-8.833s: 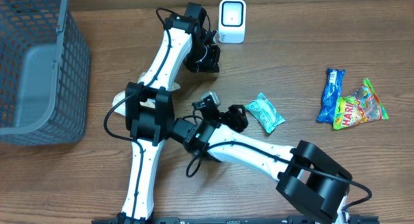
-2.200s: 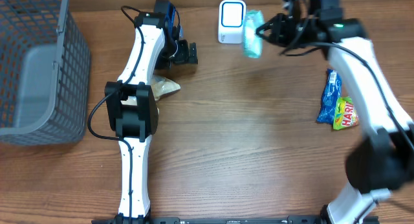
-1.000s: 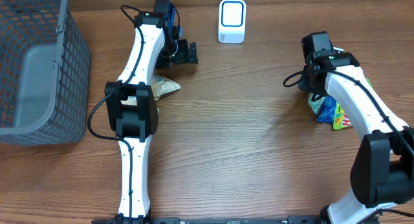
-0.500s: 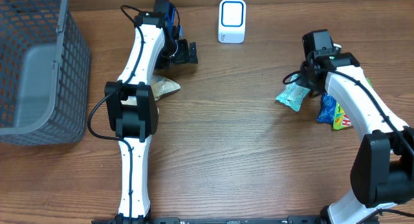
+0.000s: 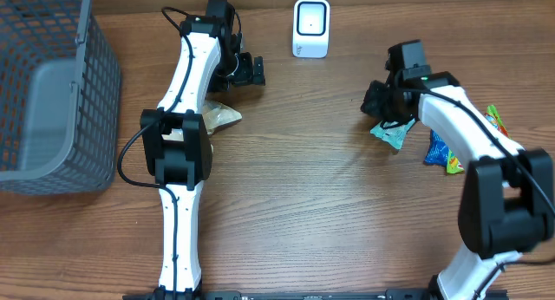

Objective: Scan the item barcode

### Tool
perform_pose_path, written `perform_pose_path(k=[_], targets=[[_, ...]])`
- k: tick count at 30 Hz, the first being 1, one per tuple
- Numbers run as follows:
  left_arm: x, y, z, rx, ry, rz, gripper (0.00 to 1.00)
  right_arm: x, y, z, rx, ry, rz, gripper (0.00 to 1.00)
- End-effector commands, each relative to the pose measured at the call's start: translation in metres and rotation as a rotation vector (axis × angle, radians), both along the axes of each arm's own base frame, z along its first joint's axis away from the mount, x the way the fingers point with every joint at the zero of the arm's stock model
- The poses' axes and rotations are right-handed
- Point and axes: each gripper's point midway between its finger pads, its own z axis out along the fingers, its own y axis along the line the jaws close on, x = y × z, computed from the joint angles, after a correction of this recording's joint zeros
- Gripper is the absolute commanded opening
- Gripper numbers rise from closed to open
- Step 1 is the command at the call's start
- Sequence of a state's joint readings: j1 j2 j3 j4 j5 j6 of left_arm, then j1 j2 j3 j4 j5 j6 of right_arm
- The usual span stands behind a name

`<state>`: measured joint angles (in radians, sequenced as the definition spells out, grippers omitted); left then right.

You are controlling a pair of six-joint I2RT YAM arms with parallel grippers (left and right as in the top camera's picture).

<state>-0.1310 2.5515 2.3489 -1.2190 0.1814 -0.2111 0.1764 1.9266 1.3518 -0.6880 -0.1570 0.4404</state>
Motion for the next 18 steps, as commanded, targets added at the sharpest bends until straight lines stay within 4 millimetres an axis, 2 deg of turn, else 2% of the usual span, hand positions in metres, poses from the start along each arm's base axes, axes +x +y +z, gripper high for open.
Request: perform_pose_path(k=[1, 9, 12, 15, 18], targets=[[0.001, -0.002, -0.001, 0.005, -0.002, 0.002, 1.0, -0.005, -0.003, -0.022, -0.008, 0.058, -0.013, 0.12], [-0.002, -0.002, -0.001, 0.006, 0.01, -0.002, 1.0, -0.008, -0.033, -0.022, -0.152, 0.078, -0.069, 0.11], [-0.001, -0.006, 0.003, -0.015, -0.01, -0.082, 1.0, -0.013, -0.048, -0.021, -0.223, 0.098, -0.092, 0.11], [0.0, -0.009, 0.02, -0.047, -0.025, -0.111, 1.0, -0.015, -0.054, -0.021, -0.254, 0.106, -0.1, 0.11], [0.006, -0.007, 0.059, -0.042, -0.079, -0.117, 1.0, -0.009, -0.044, -0.012, -0.202, 0.084, -0.076, 0.11]])
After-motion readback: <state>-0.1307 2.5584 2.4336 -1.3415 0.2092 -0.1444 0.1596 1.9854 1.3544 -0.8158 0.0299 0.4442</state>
